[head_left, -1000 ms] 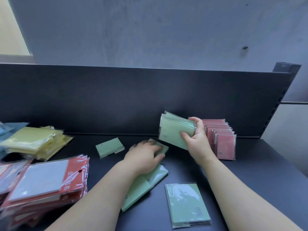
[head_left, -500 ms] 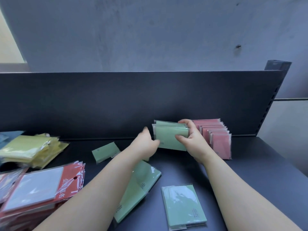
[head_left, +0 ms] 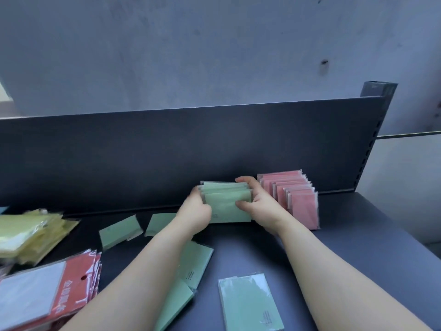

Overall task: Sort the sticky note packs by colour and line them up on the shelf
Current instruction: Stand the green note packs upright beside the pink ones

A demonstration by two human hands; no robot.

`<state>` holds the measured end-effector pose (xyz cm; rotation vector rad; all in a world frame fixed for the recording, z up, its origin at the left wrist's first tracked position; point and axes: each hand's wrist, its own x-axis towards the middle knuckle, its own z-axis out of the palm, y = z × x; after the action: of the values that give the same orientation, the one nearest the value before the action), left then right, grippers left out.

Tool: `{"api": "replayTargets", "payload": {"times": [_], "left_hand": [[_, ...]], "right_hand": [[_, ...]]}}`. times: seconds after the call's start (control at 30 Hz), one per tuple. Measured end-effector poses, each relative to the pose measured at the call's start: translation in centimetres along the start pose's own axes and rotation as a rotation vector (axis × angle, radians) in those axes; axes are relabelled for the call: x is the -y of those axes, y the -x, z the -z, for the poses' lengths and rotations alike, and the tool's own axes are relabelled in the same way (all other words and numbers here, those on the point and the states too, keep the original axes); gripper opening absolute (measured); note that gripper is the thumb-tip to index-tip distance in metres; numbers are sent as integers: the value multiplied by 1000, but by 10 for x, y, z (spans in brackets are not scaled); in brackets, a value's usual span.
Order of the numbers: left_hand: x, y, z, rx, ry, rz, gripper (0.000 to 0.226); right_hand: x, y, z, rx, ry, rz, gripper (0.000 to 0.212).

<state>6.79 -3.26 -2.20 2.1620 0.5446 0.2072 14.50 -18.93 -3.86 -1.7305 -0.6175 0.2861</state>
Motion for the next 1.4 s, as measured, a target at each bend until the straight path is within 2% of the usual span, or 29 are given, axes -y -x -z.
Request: {"api": "replayTargets", "payload": {"times": [0.07, 0.13, 0.23, 0.33, 0.47, 0.57, 0.67, 0.8, 0.93, 1.03, 1.13, 1.2, 1.27, 1.33, 1.4], "left_hand": [[0, -2, -10, -1, 330, 40, 53], [4, -2, -17, -48, 436, 33, 55], [6, 0, -25, -74, 427, -13, 63], [4, 0, -27, -82, 366, -45, 75], [7, -3, -29, -50, 385, 53, 80], [12, -7, -29, -39, 446, 115, 75], [14, -8, -29, 5, 418, 50, 59], [14, -8, -26, 30, 398, 45, 55], [15, -7, -26, 49, 368, 86, 74], [14, -6, -26, 50, 372, 85, 61], [16, -9, -25, 45, 388, 78, 74], [16, -9, -22, 38, 400, 84, 69], [8, -4, -15, 20, 404, 79, 60], [-1, 2, -5, -4, 426, 76, 68], [-6, 5, 5, -37, 428, 78, 66]], "right_hand": [[1, 0, -1, -22, 101, -22, 56], [0, 1, -3, -60, 190, -38, 68], [-1, 2, -12, -123, 229, -15, 81], [-3, -1, -18, -188, 233, 4, 85], [-10, -5, -26, -264, 138, -38, 87], [-12, -5, -29, -287, 146, -49, 71], [-13, -4, -28, -281, 170, -45, 48], [-17, -7, -29, -298, 197, -39, 41], [-21, -11, -30, -300, 243, -82, 46], [-22, -12, -31, -299, 269, -104, 57], [-19, -9, -32, -298, 295, -117, 76], [-15, -5, -33, -295, 309, -103, 82], [-11, -1, -33, -306, 357, -75, 83], [-4, 3, -34, -337, 439, 7, 81], [2, 6, -38, -352, 510, 117, 75]]}}
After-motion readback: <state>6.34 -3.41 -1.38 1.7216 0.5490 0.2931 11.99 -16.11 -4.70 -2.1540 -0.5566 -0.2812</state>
